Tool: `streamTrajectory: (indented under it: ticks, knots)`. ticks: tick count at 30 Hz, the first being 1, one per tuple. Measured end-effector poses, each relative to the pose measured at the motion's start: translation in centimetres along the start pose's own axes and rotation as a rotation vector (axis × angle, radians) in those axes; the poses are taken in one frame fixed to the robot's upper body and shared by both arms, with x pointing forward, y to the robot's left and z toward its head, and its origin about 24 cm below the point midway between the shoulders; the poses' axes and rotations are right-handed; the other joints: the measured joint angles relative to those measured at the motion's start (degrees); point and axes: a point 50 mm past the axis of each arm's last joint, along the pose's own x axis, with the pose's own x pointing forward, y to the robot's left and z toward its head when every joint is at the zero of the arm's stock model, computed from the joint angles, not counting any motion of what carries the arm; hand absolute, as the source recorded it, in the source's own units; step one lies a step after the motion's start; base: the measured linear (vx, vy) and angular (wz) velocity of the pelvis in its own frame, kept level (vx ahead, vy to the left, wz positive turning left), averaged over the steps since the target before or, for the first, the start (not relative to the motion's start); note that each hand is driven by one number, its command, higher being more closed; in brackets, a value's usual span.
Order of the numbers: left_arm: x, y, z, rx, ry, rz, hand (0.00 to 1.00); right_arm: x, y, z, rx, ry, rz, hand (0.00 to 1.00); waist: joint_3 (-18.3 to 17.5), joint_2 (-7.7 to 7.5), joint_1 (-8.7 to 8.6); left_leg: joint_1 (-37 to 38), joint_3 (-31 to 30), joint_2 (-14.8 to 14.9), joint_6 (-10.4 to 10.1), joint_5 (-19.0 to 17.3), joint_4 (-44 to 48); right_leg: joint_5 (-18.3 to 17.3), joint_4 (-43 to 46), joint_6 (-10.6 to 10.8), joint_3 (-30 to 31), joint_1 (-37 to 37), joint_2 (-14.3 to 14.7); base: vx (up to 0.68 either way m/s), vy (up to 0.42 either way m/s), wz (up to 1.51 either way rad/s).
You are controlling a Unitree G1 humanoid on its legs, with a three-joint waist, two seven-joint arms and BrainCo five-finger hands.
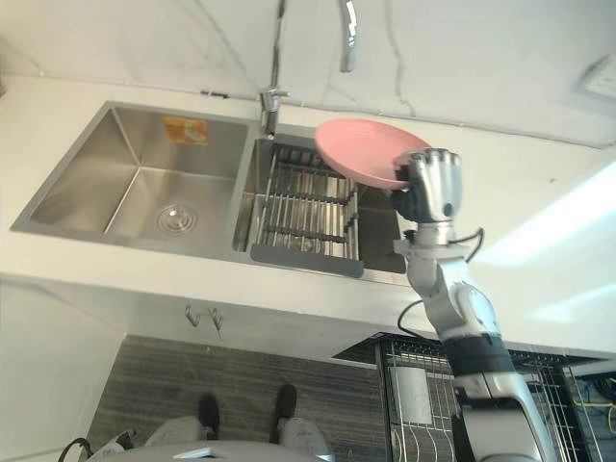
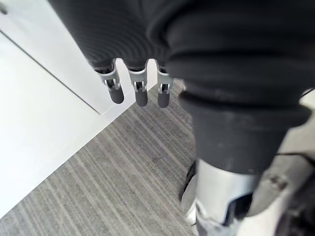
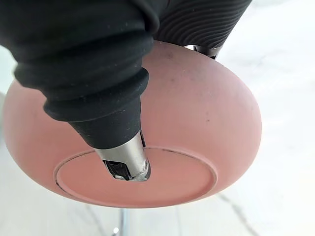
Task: Walk over to the sink, pick up the cup, carry it to the dishwasher, place the cup inside the dishwasher, then close the dishwasher door
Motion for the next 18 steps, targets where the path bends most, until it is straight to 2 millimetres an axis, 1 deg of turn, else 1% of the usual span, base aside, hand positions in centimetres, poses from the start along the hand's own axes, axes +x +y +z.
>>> streamTrajectory:
  ticks: [2,5,6,8,9,11,12,14,15,16,17,18]
  knots:
    - [0.0,-0.2,0.0,-0.063,-0.003,-0.023,0.0,-1.0,-1.7,-1.2,-0.03,0.065,-0.035,1.0,-0.73,0.35,-1.59,0.25,1.19,-0.03,0.16,-0.56,0.14,0.11,0.01,0.18,1.23,-0.36,0.02,0.05,0.032,-0.3]
    - [0.0,-0.4,0.0,-0.17,-0.011,-0.052,0.0,-2.6,-3.3,-3.0,-0.095,0.143,-0.045,1.0,-1.25,0.69,-3.47,1.34,3.26,0.05,0.36,-1.32,0.33,0.16,0.01,0.39,3.37,-0.36,0.27,0.04,0.028,-0.37]
    - [0.0,-0.4,-0.1,-0.191,-0.01,-0.058,0.0,-3.0,-3.7,-3.3,-0.112,0.158,-0.046,1.0,-1.32,0.71,-3.74,1.5,3.84,0.1,0.34,-1.56,0.48,0.15,0.01,0.41,3.86,-0.38,0.34,0.03,0.022,-0.41]
    - [0.0,-0.8,-0.5,-0.259,0.01,-0.069,0.0,-4.1,-5.5,-3.9,-0.165,0.182,-0.063,1.0,-1.66,0.99,-4.89,1.86,5.58,0.34,0.25,-2.8,1.36,0.12,0.01,0.57,5.59,-0.63,0.6,0.03,0.023,-0.41]
    - [0.0,-1.0,-0.7,-0.275,0.017,-0.074,0.0,-4.3,-5.9,-4.0,-0.177,0.186,-0.067,1.0,-1.94,1.02,-5.34,1.8,6.04,0.39,0.16,-3.08,1.54,0.13,0.01,0.61,5.9,-0.95,0.64,0.02,0.021,-0.41]
    - [-0.1,-1.3,-1.2,-0.316,0.037,-0.082,0.0,-5.1,-7.5,-4.6,-0.228,0.205,-0.088,1.0,-2.14,1.03,-6.93,1.86,7.89,0.74,0.35,-4.27,2.87,0.18,0.02,0.77,7.47,-1.14,0.81,0.02,0.027,-0.4]
    - [-0.1,-1.5,-1.4,-0.326,0.043,-0.082,0.0,-5.4,-8.1,-5.0,-0.251,0.22,-0.092,1.0,-2.17,1.01,-7.43,1.94,8.8,0.97,0.34,-4.85,3.64,0.21,0.02,1.0,8.39,-1.2,0.9,0.02,0.034,-0.42]
    - [-0.1,-1.6,-1.6,-0.341,0.054,-0.079,0.0,-6.1,-9.1,-5.6,-0.293,0.249,-0.098,1.0,-2.19,1.04,-8.16,1.88,10.61,1.52,0.43,-6.58,5.75,0.25,0.03,1.21,9.76,-1.26,1.11,0.01,0.045,-0.48]
    - [-0.2,-1.7,-1.7,-0.343,0.06,-0.078,0.0,-6.6,-9.7,-6.0,-0.314,0.264,-0.099,1.0,-2.17,1.0,-8.72,1.66,11.93,2.05,0.47,-8.1,7.3,0.03,0.14,1.1,10.45,-1.46,1.36,0.0,0.051,-0.51]
    - [-0.2,-1.8,-1.7,-0.342,0.061,-0.079,0.0,-6.9,-10.0,-6.2,-0.325,0.279,-0.099,1.0,-2.31,0.82,-8.83,1.01,12.33,2.39,0.42,-9.11,8.46,-0.17,0.57,1.06,10.56,-2.14,1.46,-0.01,0.059,-0.65]
    - [-0.2,-1.7,-1.8,-0.34,0.064,-0.078,0.0,-7.8,-10.4,-6.5,-0.335,0.317,-0.11,1.0,-2.9,1.58,-9.02,0.1,13.7,3.27,0.21,-10.9,10.84,-0.32,1.67,1.04,11.1,-3.14,1.68,0.0,0.068,-0.58]
    - [-0.2,-1.8,-1.8,-0.324,0.065,-0.082,0.0,-8.7,-10.6,-6.7,-0.342,0.357,-0.12,1.0,-2.74,1.33,-10.02,-0.78,14.55,4.04,0.56,-12.13,13.09,-0.33,2.16,1.07,11.56,-3.8,1.91,0.0,0.071,-0.53]
